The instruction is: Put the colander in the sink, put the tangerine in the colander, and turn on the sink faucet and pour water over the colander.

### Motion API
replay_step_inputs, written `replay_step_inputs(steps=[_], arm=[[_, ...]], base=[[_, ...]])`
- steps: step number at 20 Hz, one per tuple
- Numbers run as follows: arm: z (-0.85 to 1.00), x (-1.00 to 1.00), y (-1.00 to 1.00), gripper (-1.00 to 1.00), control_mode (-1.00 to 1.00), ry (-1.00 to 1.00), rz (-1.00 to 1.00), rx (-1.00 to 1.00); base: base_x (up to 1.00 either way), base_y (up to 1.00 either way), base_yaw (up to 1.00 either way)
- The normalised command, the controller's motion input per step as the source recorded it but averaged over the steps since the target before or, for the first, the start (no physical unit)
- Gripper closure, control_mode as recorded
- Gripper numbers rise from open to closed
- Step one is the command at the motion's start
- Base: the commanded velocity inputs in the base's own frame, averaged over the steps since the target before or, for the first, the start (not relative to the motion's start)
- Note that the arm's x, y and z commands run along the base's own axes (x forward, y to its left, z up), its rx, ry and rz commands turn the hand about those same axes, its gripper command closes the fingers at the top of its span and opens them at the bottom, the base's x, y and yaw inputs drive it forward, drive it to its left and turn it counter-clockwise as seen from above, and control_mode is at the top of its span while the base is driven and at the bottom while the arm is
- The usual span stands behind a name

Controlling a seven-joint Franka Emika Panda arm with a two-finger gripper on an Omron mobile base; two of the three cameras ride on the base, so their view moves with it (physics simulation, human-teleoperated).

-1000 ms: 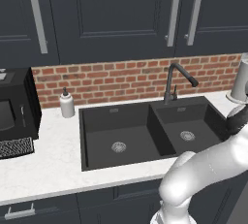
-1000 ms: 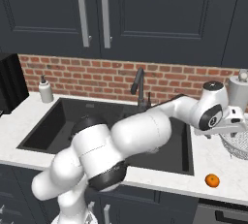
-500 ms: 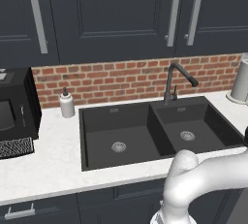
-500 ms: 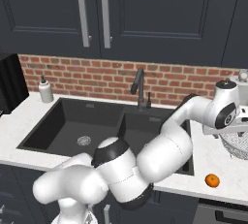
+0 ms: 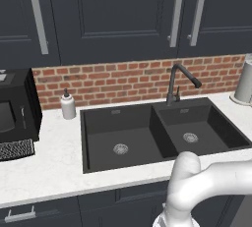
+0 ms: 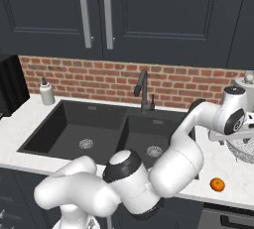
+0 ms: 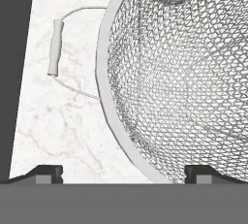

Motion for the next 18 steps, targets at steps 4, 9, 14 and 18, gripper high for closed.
replay_step_inputs(steps=[4,9,14,18], arm=[[-0.18,0.15,0.00,-1.00,-1.00,0.00,0.05,-0.01],[-0.12,0.25,0.00,-1.00,-1.00,0.00,0.07,-0.01],[-0.21,0.34,0.00,-1.00,-1.00,0.00,0.08,-0.04],[-0.21,0.39,-0.09,-1.00,-1.00,0.00,0.09,-0.02]], base=[[0.00,0.00,0.00],[0.00,0.00,0.00],[0.00,0.00,0.00],[0.00,0.00,0.00]])
